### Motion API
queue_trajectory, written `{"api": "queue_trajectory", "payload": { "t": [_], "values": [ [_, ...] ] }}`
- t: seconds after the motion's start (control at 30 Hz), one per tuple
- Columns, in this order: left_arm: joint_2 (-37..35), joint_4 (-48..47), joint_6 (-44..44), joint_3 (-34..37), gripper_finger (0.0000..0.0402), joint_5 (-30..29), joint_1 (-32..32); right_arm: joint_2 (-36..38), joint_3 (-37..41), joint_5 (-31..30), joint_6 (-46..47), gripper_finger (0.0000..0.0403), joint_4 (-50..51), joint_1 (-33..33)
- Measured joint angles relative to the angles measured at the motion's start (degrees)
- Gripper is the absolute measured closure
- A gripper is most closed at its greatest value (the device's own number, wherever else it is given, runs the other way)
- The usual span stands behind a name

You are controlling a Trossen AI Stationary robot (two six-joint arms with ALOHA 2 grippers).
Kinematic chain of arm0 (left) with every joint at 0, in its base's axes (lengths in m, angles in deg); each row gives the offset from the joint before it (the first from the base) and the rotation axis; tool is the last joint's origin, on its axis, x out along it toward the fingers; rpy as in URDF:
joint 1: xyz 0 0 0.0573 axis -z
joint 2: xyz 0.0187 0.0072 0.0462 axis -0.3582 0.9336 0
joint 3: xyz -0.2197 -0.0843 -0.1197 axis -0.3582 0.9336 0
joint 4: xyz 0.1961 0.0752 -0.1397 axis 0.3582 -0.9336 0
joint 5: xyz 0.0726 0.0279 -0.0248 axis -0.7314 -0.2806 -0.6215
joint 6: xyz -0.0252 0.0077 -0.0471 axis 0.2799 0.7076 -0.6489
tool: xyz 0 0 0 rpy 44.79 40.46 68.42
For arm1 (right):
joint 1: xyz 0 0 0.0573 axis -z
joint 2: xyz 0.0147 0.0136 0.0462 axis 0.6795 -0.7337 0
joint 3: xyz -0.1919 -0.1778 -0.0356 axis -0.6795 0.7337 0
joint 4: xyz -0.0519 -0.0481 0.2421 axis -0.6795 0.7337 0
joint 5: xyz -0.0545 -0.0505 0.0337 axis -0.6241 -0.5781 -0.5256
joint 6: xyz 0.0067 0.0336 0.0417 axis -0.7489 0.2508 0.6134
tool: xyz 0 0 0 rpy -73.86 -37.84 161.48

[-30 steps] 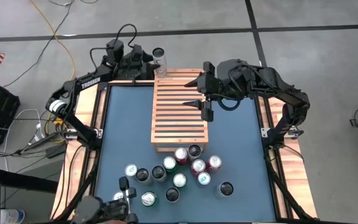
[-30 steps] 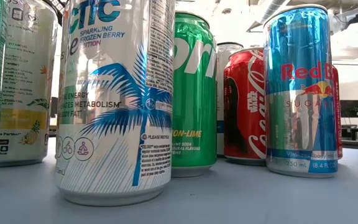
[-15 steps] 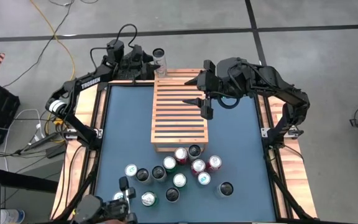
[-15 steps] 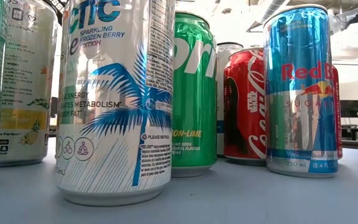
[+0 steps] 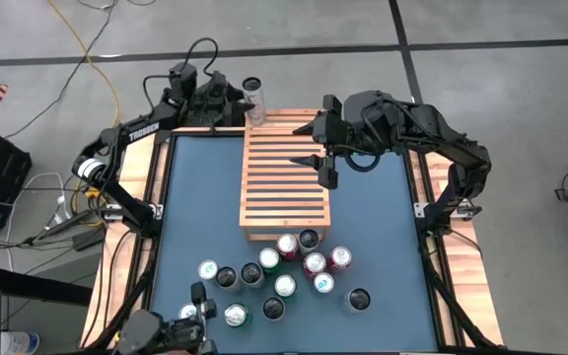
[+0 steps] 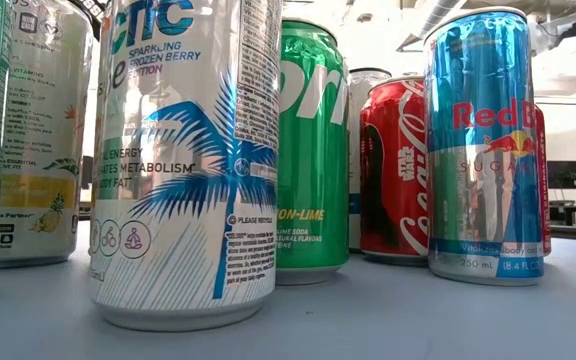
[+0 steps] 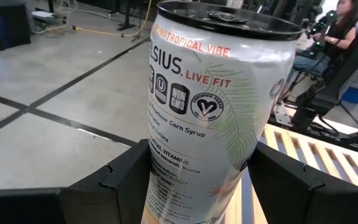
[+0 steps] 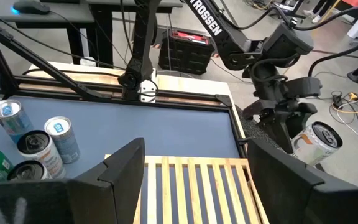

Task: Place canned beverage on shelf
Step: Put the top right white yellow soda can on the shelf

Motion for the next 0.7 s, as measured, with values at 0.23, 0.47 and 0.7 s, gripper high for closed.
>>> {"api": "queue_trajectory", "payload": {
  "t": [0.23,0.47,0.7],
  "values": [
    [-0.04,-1.39,4.01,0.00,0.0177,-0.47,0.74,0.00,0.00,0.04,0.00,0.0132,0.53,0.00],
    [-0.12,-2.94,5.87,-0.07,0.0174,-0.98,1.48,0.00,0.00,0.06,0.00,0.0132,0.51,0.00],
    [-0.11,-3.46,6.24,-0.07,0.0116,-0.32,1.46,0.00,0.00,0.13,0.00,0.0132,0.58,0.00]
  ]
}}
